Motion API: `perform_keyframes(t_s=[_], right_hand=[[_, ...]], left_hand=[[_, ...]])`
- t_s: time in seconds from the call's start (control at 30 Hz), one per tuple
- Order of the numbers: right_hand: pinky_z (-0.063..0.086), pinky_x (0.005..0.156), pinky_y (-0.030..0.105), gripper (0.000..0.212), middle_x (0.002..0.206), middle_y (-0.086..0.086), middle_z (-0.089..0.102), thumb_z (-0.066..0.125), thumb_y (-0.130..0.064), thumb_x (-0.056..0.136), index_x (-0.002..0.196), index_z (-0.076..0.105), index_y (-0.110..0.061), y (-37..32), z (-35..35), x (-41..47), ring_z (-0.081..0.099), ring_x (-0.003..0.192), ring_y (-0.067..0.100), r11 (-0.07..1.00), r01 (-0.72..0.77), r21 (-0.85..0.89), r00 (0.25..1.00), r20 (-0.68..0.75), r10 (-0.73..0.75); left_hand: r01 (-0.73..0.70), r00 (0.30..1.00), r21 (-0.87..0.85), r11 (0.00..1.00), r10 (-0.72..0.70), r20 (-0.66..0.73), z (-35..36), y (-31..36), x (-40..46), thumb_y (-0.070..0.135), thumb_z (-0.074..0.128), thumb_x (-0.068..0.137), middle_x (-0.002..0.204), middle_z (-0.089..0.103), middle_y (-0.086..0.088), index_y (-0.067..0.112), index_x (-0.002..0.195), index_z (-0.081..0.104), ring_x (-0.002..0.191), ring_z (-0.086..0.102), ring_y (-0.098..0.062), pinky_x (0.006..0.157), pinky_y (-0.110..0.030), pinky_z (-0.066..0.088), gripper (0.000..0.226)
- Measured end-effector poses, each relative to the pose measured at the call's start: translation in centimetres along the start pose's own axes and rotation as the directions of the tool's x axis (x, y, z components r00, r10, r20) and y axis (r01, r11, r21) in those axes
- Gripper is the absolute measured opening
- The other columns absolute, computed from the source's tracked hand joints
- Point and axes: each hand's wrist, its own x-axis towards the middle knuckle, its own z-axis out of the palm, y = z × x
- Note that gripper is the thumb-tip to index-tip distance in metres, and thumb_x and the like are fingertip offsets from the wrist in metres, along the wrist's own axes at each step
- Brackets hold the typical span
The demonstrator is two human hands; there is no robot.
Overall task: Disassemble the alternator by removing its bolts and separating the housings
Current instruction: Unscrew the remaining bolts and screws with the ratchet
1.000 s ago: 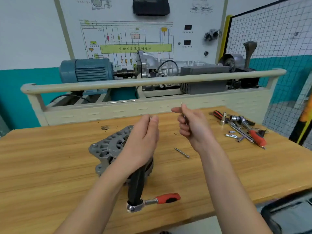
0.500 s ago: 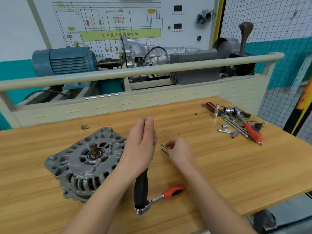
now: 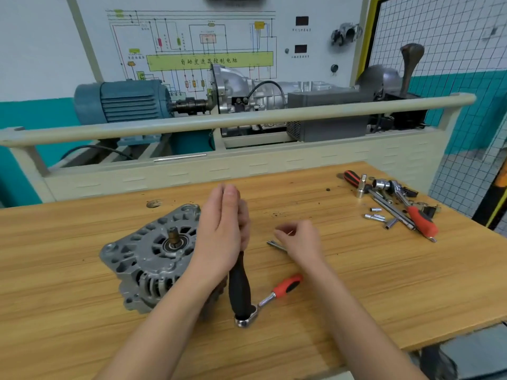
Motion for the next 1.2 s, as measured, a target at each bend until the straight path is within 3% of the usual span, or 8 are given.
perform_keyframes(t_s=[0.17,0.3,0.43,0.57,0.73,0.93,1.03,1.2], right_hand=[[0.051,0.076,0.019,0.016,0.085,-0.007,0.074,0.062,-0.034,0.091,0.089,0.072,-0.022,-4.0,-4.3,-3.2,0.068,0.087,0.010,0.870,0.062,0.489,0.994,0.045,-0.097],[0.056,0.078,0.032,0.057,0.105,0.010,0.072,0.063,-0.053,0.081,0.117,0.061,-0.008,-7.0,-6.6,-5.7,0.068,0.098,0.026,0.390,-0.084,0.917,0.945,0.197,-0.260],[0.052,0.093,0.042,0.098,0.133,0.015,0.055,0.090,-0.042,0.056,0.132,0.041,-0.005,-10.1,-5.3,-8.0,0.059,0.116,0.034,-0.019,-0.376,0.926,0.714,0.277,-0.642],[0.052,0.095,0.035,0.116,0.147,0.016,0.043,0.092,-0.006,0.054,0.147,0.023,0.005,-12.4,-4.0,-10.1,0.056,0.123,0.031,-0.198,-0.486,0.851,0.668,0.216,-0.712],[0.048,0.099,0.034,0.093,0.134,0.016,0.057,0.080,-0.006,0.072,0.147,0.026,-0.013,-15.0,-2.1,-11.7,0.054,0.125,0.028,-0.038,-0.178,0.983,0.648,0.088,-0.757],[0.037,0.110,0.039,0.051,0.122,0.018,0.062,0.053,-0.050,0.082,0.115,0.059,-0.012,-18.9,-1.2,-12.1,0.056,0.121,0.025,0.261,0.322,0.910,0.662,-0.020,-0.749],[0.049,0.095,0.038,0.051,0.096,0.013,0.064,0.047,-0.053,0.082,0.106,0.059,-0.009,-19.6,-1.0,-11.7,0.063,0.095,0.022,0.261,0.293,0.920,0.678,-0.007,-0.735],[0.047,0.054,0.029,0.054,0.067,0.001,0.055,0.020,-0.053,0.096,0.091,0.052,-0.011,-22.0,-1.0,-10.0,0.051,0.054,0.013,0.247,0.323,0.914,0.747,-0.085,-0.659]], left_hand=[[0.019,0.985,-0.324,0.946,-0.074,-0.158,-3.1,2.9,1.5,0.032,0.023,0.106,0.049,0.028,0.011,0.018,0.072,0.031,0.038,0.021,-0.005,0.035,-0.014,0.021,0.038],[-0.054,0.950,-0.580,0.813,-0.136,-0.279,-6.7,5.9,2.6,0.038,0.023,0.106,0.048,0.023,0.011,0.021,0.069,0.032,0.038,0.016,-0.004,0.031,-0.016,0.016,0.042],[-0.143,0.906,-0.891,0.431,-0.306,-0.294,-9.7,7.6,2.3,0.039,0.030,0.105,0.045,0.024,0.010,0.020,0.064,0.033,0.032,0.018,-0.003,0.028,-0.016,0.017,0.045],[-0.255,0.892,-0.959,0.126,-0.351,-0.284,-11.8,8.4,2.0,0.010,0.037,0.095,0.040,0.025,0.006,0.016,0.059,0.032,0.027,0.022,-0.007,0.026,-0.017,0.019,0.037],[-0.212,0.769,-0.930,0.300,-0.537,-0.348,-11.2,7.4,1.6,0.003,0.018,0.100,0.034,0.030,0.001,0.015,0.067,0.027,0.029,0.030,-0.010,0.036,-0.015,0.027,0.037],[-0.142,0.599,-0.990,0.012,-0.795,-0.096,-8.8,5.9,1.7,0.001,0.034,0.099,0.080,0.049,-0.017,-0.001,0.096,0.039,0.067,0.053,-0.021,0.062,-0.024,0.051,0.006],[0.076,0.624,-0.997,-0.015,-0.779,0.059,-8.1,5.2,1.3,0.010,0.033,0.103,0.074,0.049,-0.014,-0.001,0.095,0.043,0.061,0.051,-0.016,0.041,-0.026,0.048,0.017],[0.574,0.607,-0.795,0.198,-0.754,0.250,-8.9,4.1,0.1,0.023,0.037,0.105,0.106,0.056,-0.009,0.001,0.097,0.049,0.106,0.061,-0.014,0.069,-0.035,0.059,0.027]])
